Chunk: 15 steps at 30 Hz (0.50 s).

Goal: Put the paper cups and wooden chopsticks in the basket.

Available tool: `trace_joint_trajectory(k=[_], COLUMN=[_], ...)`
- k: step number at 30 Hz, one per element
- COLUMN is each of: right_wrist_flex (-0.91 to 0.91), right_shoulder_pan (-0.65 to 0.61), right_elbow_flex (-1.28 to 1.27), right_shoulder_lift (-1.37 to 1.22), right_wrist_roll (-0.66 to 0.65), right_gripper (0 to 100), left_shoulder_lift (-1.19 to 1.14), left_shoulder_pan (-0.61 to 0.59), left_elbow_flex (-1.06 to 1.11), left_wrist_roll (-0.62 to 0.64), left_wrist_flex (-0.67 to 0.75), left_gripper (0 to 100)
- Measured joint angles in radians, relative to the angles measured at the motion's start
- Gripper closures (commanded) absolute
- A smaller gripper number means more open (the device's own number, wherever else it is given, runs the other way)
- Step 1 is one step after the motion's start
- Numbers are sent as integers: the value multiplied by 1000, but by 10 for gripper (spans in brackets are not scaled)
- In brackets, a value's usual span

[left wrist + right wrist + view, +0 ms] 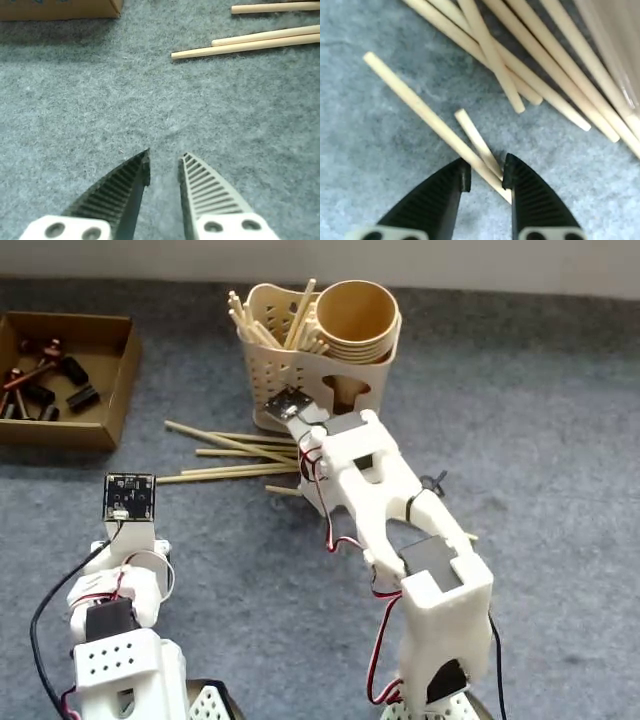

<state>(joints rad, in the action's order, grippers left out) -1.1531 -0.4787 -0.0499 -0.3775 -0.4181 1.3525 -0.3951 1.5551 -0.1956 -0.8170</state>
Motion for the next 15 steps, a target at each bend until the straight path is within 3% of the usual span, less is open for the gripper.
trace_joint_trajectory(k=[3,15], right_wrist_flex=[-2,-14], right_shoulder_pan=[0,0], right_elbow_flex=[3,2], right_shoulder_lift=[0,75], right_wrist_roll=[0,8], right_gripper=[994,995], left_shoulder_lift=[0,0], left_shoulder_pan=[0,0], left_elbow_flex=[0,0], left_wrist_roll=[0,0], left_wrist_flex=[0,0], left_gripper=[898,898])
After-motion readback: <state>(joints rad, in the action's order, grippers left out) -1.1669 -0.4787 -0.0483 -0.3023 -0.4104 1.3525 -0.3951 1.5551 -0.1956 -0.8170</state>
